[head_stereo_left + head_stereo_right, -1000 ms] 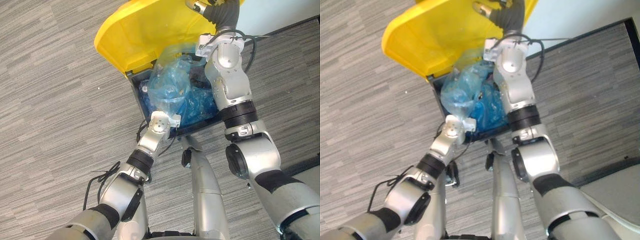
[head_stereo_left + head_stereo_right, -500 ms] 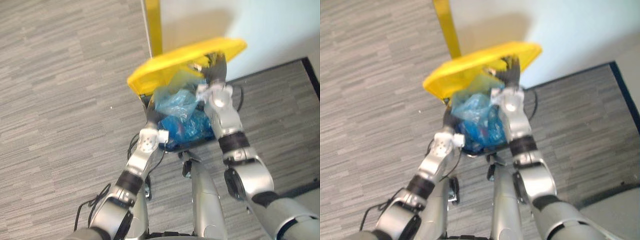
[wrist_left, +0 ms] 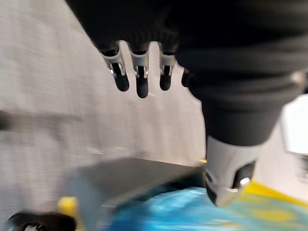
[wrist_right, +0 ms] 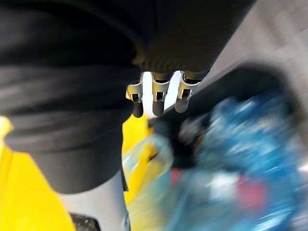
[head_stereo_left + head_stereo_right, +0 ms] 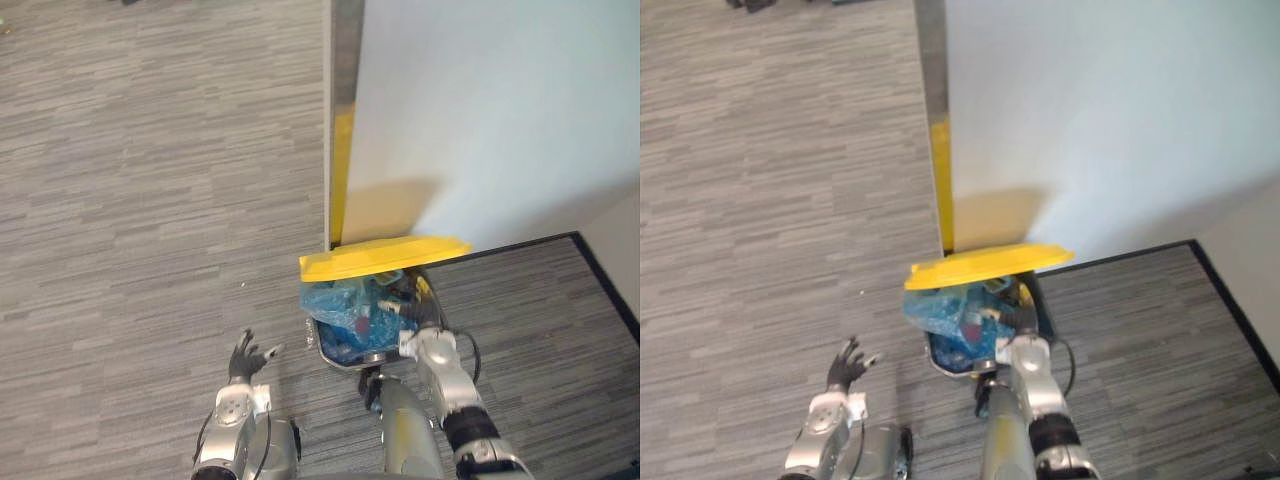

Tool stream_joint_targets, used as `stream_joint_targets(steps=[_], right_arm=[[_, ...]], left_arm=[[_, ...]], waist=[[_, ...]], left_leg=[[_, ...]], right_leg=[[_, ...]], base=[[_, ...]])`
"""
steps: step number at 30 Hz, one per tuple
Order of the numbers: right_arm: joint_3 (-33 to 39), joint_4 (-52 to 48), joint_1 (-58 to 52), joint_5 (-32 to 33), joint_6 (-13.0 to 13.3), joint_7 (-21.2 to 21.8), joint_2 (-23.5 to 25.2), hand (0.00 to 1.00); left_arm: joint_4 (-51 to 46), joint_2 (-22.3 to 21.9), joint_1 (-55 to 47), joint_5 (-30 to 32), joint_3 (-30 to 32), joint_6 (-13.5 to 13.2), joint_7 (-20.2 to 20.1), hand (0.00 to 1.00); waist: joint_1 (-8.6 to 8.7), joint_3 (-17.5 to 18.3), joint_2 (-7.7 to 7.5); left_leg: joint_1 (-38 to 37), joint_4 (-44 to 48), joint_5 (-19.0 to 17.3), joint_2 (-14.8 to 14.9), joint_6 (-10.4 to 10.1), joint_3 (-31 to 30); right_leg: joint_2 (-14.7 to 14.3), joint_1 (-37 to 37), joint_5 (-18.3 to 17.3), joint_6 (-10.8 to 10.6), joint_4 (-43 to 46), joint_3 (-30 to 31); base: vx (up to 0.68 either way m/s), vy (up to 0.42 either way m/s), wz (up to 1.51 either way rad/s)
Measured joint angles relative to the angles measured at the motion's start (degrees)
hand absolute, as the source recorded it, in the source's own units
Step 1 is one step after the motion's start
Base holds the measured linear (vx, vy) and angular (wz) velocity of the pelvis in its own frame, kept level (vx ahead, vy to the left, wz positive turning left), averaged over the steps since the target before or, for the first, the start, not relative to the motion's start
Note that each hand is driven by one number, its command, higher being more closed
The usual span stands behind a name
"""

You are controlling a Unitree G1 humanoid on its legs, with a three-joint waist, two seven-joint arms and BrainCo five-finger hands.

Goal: Gather rubbish on tea table into small bin, then transfer packed bag to large trash can.

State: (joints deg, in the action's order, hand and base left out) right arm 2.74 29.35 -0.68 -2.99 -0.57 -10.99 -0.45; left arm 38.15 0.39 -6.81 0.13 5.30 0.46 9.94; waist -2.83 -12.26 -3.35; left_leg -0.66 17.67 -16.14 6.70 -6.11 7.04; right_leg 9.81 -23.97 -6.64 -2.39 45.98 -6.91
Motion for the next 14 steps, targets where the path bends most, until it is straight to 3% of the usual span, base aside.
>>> stream_joint_targets(steps=[3, 4, 5, 7, 9, 14], right_arm=[[4.8, 7.5, -3.1, -1.9, 0.3, -0.2, 0.5, 0.0], [6.3, 10.0, -4.5, -1.9, 0.3, -0.3, 1.1, 0.0], [6.8, 11.2, -4.8, -1.9, 0.3, -0.3, 1.5, 0.0], [9.4, 18.8, -5.6, -2.0, -0.6, -0.7, 1.6, 0.0], [10.5, 19.3, -5.5, -1.8, -0.8, -0.9, 1.1, 0.0], [11.6, 22.1, -5.0, -1.5, -1.1, -0.9, 0.9, 0.0]], left_arm=[[5.3, -2.0, 1.4, 1.3, 3.7, 0.7, 0.0, 0.0], [6.3, -2.9, 1.6, 2.0, 5.0, 0.8, 0.2, 0.0], [6.8, -2.7, 1.9, 2.0, 5.0, 0.8, 0.2, 0.0], [10.2, -3.8, 2.8, 1.9, 6.1, 1.5, 0.6, 0.0], [11.1, -3.9, 2.9, 1.8, 7.4, 1.6, 1.2, 0.0], [12.6, -4.2, 2.8, 0.8, 10.9, 1.6, 1.3, 0.0]], waist=[[-0.59, 2.8, 2.4], [0.03, 3.9, 0.72], [0.14, 4.2, -0.19], [-0.38, 5.5, 1.79], [0.01, 6.1, 2.73], [-0.17, 7.5, 3.06]], left_leg=[[0.5, -4.6, 2.7, 4.1, -0.1, 1.0], [-0.1, -6.1, 4.4, 2.8, -1.9, 1.5], [-0.6, -6.7, 4.8, 1.9, -2.1, 1.5], [-1.7, -9.0, 6.2, 3.0, -2.0, 2.7], [-2.4, -9.9, 6.9, 3.4, -1.3, 3.4], [-2.6, -11.7, 8.2, 3.2, -1.7, 3.3]], right_leg=[[-5.6, 5.1, -1.2, -0.8, -12.6, 0.0], [-3.3, 6.7, -6.7, 0.2, -10.7, 0.3], [-3.1, 8.0, -8.0, -0.6, -12.8, 0.9], [-5.4, 11.1, -7.2, 1.9, -19.4, 0.4], [-6.0, 11.6, -6.4, 2.0, -20.7, 0.4], [-6.0, 13.6, -4.0, 0.4, -24.8, -0.3]], base=[[-0.02, -0.135, -0.08], [0.04, -0.166, 0.09], [0.02, -0.222, 0.04], [-0.05, -0.118, -0.24], [-0.08, -0.049, -0.1], [-0.07, 0.016, 0.08]])
